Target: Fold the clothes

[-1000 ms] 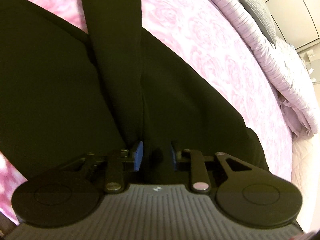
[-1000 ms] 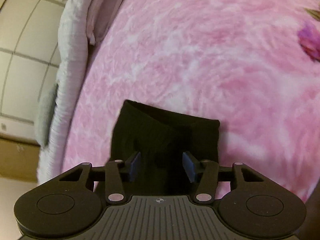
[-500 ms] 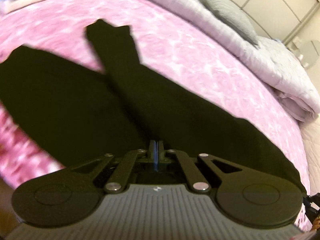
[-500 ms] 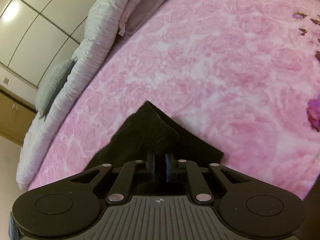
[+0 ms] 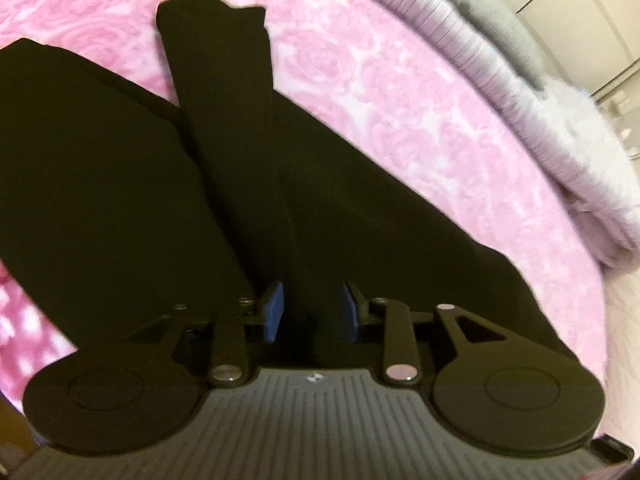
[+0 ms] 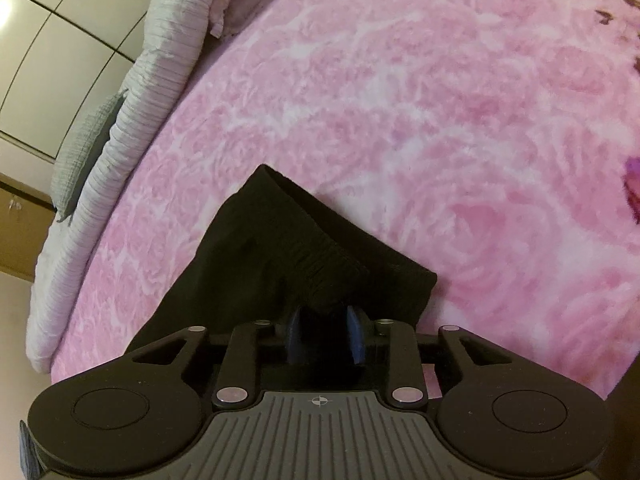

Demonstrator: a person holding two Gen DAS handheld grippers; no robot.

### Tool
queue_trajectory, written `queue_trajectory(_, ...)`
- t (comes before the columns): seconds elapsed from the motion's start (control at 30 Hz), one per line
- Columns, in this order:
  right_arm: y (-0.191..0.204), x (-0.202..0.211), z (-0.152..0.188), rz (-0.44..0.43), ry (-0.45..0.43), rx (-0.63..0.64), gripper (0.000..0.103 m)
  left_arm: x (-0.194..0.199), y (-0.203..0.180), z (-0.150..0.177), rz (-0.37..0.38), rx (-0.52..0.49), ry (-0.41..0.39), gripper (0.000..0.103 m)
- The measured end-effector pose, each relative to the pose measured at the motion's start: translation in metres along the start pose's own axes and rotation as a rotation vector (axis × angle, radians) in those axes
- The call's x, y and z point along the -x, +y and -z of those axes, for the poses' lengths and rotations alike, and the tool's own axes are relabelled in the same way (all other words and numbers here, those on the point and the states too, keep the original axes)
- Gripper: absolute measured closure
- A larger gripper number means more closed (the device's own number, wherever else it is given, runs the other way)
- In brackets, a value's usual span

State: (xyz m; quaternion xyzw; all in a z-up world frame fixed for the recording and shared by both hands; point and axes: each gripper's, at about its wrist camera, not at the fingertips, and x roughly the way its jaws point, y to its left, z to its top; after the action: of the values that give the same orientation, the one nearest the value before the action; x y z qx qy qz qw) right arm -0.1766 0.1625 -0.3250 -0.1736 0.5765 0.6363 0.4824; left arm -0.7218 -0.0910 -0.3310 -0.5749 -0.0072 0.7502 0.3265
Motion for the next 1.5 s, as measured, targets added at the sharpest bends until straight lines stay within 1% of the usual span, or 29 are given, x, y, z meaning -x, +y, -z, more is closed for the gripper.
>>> queue_trajectory(0.03, 0.000, -0.002, -0.001, 0.000, 0.007, -0.001, 0.074, -0.006, 0.000, -0.003, -0.035, 0.017, 0.012, 0.075)
queue_trajectory(0.1, -0.001, -0.008, -0.002, 0.004, 0.019, -0.019, 0.074, -0.016, 0.003, -0.008, -0.082, 0.052, 0.023, 0.076)
queue_trajectory(0.17, -0.004, -0.012, -0.003, 0.003, 0.021, -0.040, 0.074, -0.022, 0.005, -0.012, -0.101, 0.073, 0.020, 0.078)
queue_trajectory(0.2, -0.005, -0.013, -0.003, 0.003, 0.020, -0.051, 0.074, -0.023, 0.005, -0.013, -0.098, 0.071, 0.016, 0.078)
queue_trajectory(0.23, -0.006, -0.014, -0.004, -0.001, 0.019, -0.061, 0.074, -0.022, 0.004, -0.014, -0.090, 0.056, 0.006, 0.093)
queue_trajectory(0.27, -0.007, -0.014, -0.005, -0.004, 0.016, -0.070, 0.074, -0.021, 0.003, -0.015, -0.082, 0.037, -0.005, 0.101)
queue_trajectory(0.3, -0.007, -0.014, -0.005, -0.005, 0.010, -0.065, 0.080, -0.018, 0.002, -0.015, -0.077, 0.014, -0.018, 0.101)
queue_trajectory(0.33, -0.005, -0.013, -0.006, -0.004, 0.003, -0.053, 0.088, -0.014, 0.000, -0.014, -0.075, -0.010, -0.033, 0.101)
queue_trajectory(0.37, -0.003, -0.010, -0.006, -0.004, -0.005, -0.033, 0.090, -0.007, -0.002, -0.012, -0.074, -0.034, -0.053, 0.101)
queue_trajectory(0.43, 0.004, -0.002, -0.007, 0.001, -0.028, 0.013, 0.092, 0.011, -0.003, -0.006, -0.069, -0.074, -0.100, 0.101)
queue_trajectory(0.5, 0.008, 0.008, -0.007, -0.006, -0.048, 0.038, 0.092, 0.034, 0.000, 0.005, -0.049, -0.081, -0.146, 0.101)
queue_trajectory(0.57, 0.009, 0.017, -0.007, -0.008, -0.061, 0.050, 0.092, 0.053, 0.005, 0.020, -0.033, -0.077, -0.168, 0.101)
queue_trajectory(0.67, 0.006, 0.025, -0.006, 0.000, -0.064, 0.054, 0.092, 0.068, 0.015, 0.043, -0.027, -0.068, -0.172, 0.101)
queue_trajectory(0.73, 0.002, 0.027, -0.004, 0.014, -0.059, 0.059, 0.092, 0.068, 0.022, 0.057, -0.034, -0.079, -0.165, 0.101)
queue_trajectory(0.83, -0.005, 0.024, -0.002, 0.035, -0.045, 0.063, 0.092, 0.052, 0.032, 0.073, -0.051, -0.079, -0.155, 0.101)
queue_trajectory(0.9, -0.011, 0.016, 0.001, 0.051, -0.030, 0.060, 0.092, 0.040, 0.036, 0.077, -0.061, -0.090, -0.149, 0.101)
queue_trajectory(1.0, -0.023, 0.002, 0.004, 0.069, 0.015, 0.027, 0.091, 0.028, 0.033, 0.083, -0.095, -0.139, -0.135, 0.101)
queue_trajectory(1.1, -0.019, 0.002, 0.006, 0.107, 0.031, 0.070, 0.091, 0.032, 0.032, 0.083, -0.114, -0.159, -0.126, 0.097)
queue_trajectory(1.13, -0.015, 0.004, 0.006, 0.135, 0.038, 0.084, 0.090, 0.035, 0.032, 0.083, -0.121, -0.160, -0.123, 0.095)
queue_trajectory(1.17, -0.011, 0.007, 0.006, 0.164, 0.043, 0.099, 0.085, 0.040, 0.032, 0.081, -0.126, -0.162, -0.123, 0.090)
queue_trajectory(1.2, -0.003, 0.011, 0.007, 0.215, 0.026, 0.133, 0.069, 0.046, 0.032, 0.080, -0.133, -0.164, -0.123, 0.088)
queue_trajectory(1.23, 0.009, 0.015, 0.010, 0.291, -0.002, 0.191, 0.056, 0.052, 0.033, 0.078, -0.141, -0.167, -0.123, 0.084)
queue_trajectory(1.27, 0.021, 0.017, 0.015, 0.372, -0.025, 0.261, 0.052, 0.058, 0.034, 0.077, -0.147, -0.166, -0.119, 0.082)
queue_trajectory(1.33, 0.045, 0.021, 0.024, 0.531, -0.070, 0.398, 0.051, 0.070, 0.036, 0.075, -0.148, -0.167, -0.109, 0.081)
queue_trajectory(1.37, 0.054, 0.021, 0.029, 0.596, -0.093, 0.444, 0.051, 0.075, 0.037, 0.073, -0.158, -0.174, -0.110, 0.082)
queue_trajectory(1.4, 0.061, 0.022, 0.032, 0.621, -0.114, 0.464, 0.051, 0.080, 0.037, 0.070, -0.173, -0.182, -0.114, 0.083)
queue_trajectory(1.47, 0.075, 0.029, 0.035, 0.549, -0.147, 0.430, 0.051, 0.091, 0.043, 0.064, -0.175, -0.175, -0.125, 0.084)
queue_trajectory(1.5, 0.083, 0.029, 0.038, 0.510, -0.139, 0.416, 0.051, 0.097, 0.047, 0.061, -0.173, -0.169, -0.132, 0.084)
